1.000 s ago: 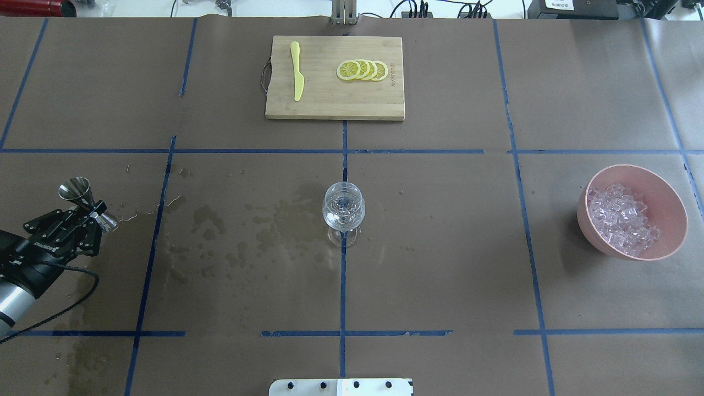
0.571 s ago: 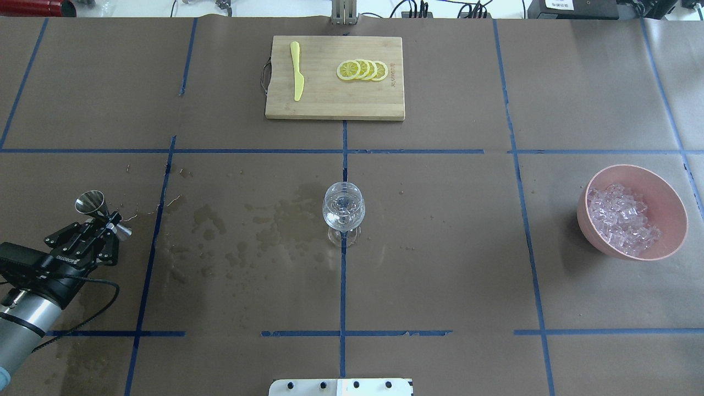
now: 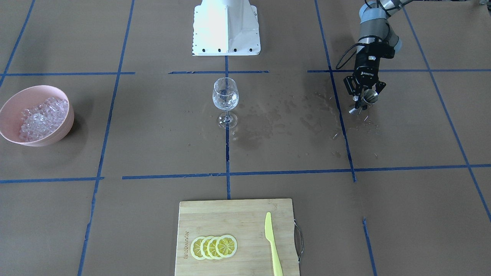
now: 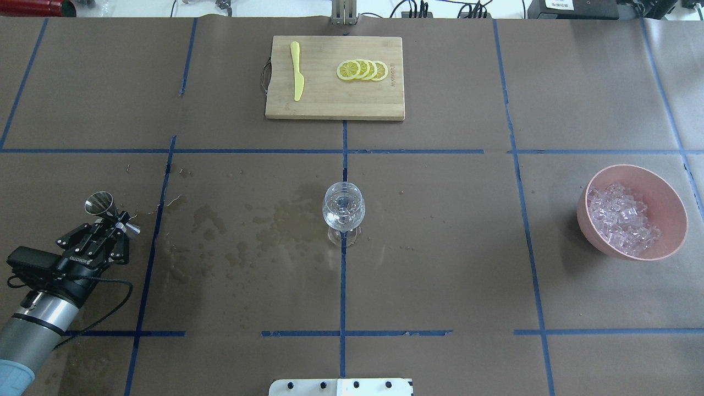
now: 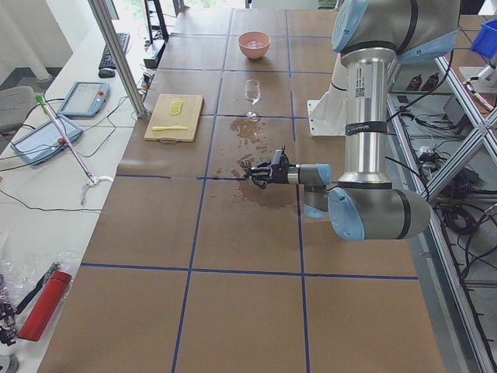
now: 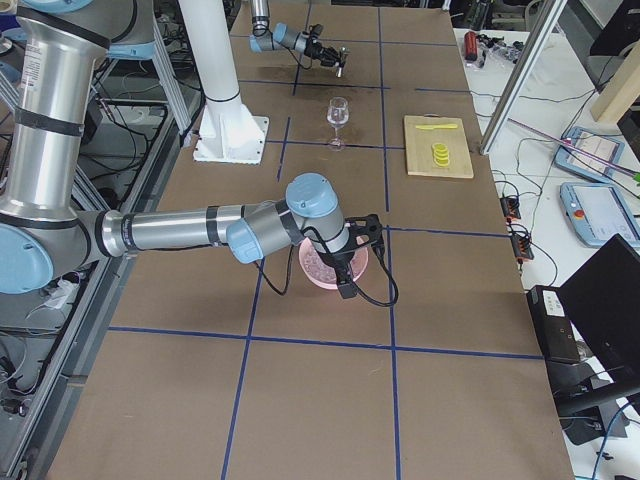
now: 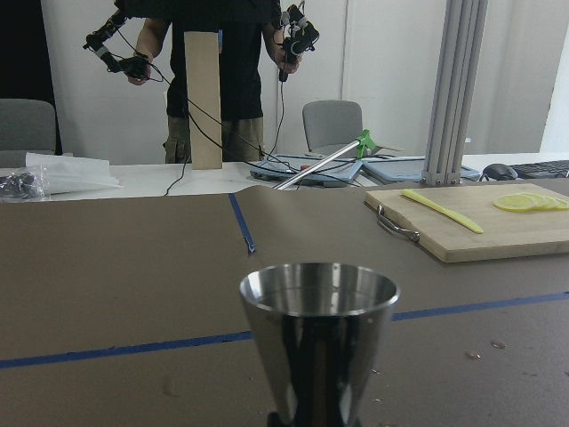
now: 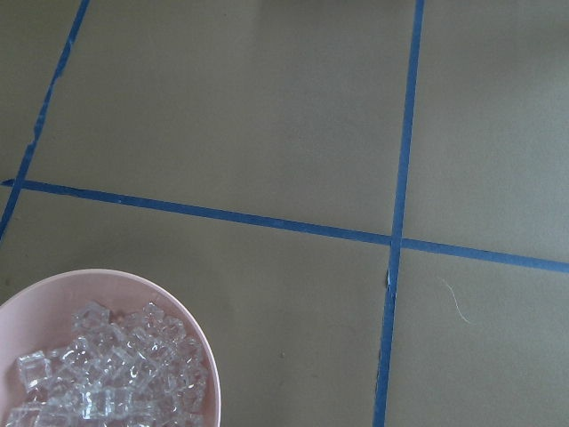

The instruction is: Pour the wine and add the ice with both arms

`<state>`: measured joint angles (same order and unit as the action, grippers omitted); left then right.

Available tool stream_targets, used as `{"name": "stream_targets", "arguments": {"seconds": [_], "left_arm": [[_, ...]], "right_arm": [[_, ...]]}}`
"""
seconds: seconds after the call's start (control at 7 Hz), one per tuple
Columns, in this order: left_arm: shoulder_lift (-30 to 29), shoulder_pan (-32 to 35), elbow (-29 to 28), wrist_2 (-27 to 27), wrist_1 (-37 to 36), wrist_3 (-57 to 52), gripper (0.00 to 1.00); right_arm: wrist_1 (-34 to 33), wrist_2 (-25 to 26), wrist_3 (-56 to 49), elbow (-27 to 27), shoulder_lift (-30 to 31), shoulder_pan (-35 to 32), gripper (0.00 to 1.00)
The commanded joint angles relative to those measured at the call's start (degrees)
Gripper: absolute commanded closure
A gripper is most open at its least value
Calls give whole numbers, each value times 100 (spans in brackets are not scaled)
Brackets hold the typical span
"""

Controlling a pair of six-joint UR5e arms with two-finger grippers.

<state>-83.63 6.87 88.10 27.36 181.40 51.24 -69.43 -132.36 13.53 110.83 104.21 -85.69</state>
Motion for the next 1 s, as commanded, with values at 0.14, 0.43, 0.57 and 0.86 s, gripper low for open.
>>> {"name": "stream_targets", "arguments": {"seconds": [0.14, 0.43, 0.57, 0.86], "left_arm": [[-21, -124, -187, -187, 0, 0, 94], [-240, -177, -381, -283, 0, 0, 90], [-250, -195, -390, -284, 0, 0, 89], [-250, -273, -390, -353, 0, 0, 83]], "right_arm": [[0, 0, 0, 0, 3, 0, 0], [0, 0, -9, 0, 3, 0, 0], [0, 0, -9, -9, 3, 0, 0], [0, 0, -9, -9, 3, 0, 0]]}}
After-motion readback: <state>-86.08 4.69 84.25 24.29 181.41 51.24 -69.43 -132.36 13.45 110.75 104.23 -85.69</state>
